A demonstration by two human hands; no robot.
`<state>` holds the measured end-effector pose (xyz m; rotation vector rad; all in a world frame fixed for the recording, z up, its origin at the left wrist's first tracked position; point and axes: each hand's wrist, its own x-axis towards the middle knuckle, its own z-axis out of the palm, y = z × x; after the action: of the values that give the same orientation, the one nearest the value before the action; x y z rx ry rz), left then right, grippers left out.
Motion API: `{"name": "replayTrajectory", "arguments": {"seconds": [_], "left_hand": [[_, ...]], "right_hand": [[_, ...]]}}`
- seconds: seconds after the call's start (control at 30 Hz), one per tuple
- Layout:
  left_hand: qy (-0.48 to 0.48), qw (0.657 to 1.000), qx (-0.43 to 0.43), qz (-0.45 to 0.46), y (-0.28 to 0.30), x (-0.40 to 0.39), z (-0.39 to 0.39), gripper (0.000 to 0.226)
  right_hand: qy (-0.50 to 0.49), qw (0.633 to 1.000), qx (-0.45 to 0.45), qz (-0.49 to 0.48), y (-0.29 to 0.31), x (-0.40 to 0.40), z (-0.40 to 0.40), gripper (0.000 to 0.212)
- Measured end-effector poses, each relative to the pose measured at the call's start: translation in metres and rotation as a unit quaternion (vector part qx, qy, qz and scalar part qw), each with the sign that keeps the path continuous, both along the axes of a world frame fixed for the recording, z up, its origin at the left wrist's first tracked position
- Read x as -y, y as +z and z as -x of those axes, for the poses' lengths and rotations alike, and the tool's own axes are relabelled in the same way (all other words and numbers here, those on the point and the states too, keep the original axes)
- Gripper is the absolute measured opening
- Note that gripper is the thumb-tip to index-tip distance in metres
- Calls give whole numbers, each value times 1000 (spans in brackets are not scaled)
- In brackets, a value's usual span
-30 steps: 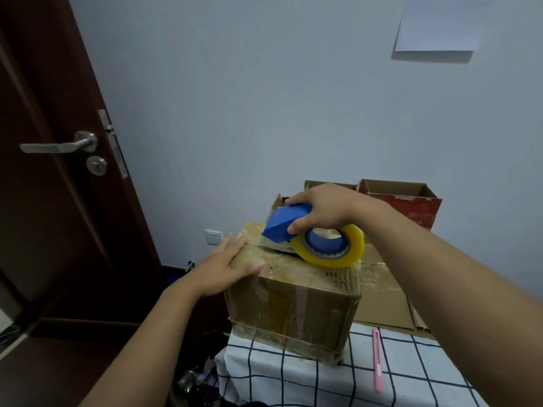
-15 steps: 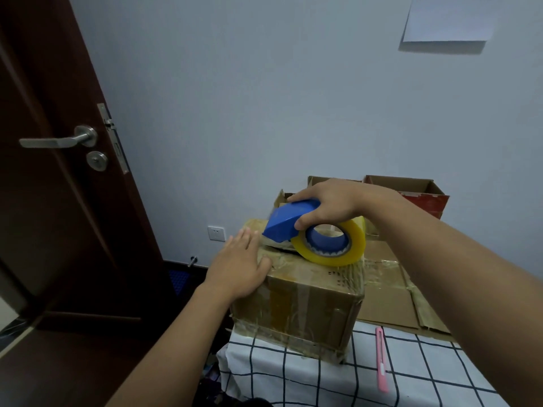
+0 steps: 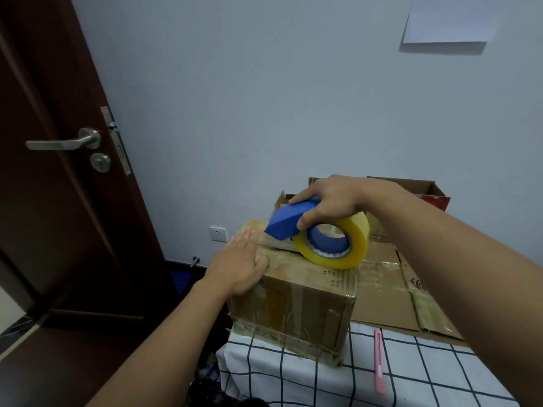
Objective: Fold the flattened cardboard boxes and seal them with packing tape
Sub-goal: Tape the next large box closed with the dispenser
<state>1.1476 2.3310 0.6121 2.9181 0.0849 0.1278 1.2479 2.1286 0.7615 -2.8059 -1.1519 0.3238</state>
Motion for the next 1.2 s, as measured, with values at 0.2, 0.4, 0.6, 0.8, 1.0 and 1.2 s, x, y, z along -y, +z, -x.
{"name": "replayTrajectory", "arguments": {"seconds": [0.2, 0.4, 0.6, 0.8, 1.0, 1.2], "left_hand": [[6, 1000, -6, 0, 1, 2, -2, 66], [-16, 1000, 0, -5, 1, 2, 1, 60], [-18, 999, 4, -33, 3, 5, 4, 61], [-20, 998, -8, -52, 4, 15, 9, 57], [-13, 1000, 1, -28, 8, 38, 7, 58], [-36, 998, 45, -13, 2, 40, 7, 50]], "right_hand": [[-22, 999, -9, 23, 5, 27, -3, 60], [-20, 1000, -5, -17, -4, 30, 2, 58], [-10, 1000, -4, -22, -8, 26, 2, 57], [-6, 1000, -3, -22, -8, 24, 4, 57], [-7, 1000, 2, -21, -8, 24, 4, 57], [-7, 1000, 2, -20, -9, 22, 4, 58]]}}
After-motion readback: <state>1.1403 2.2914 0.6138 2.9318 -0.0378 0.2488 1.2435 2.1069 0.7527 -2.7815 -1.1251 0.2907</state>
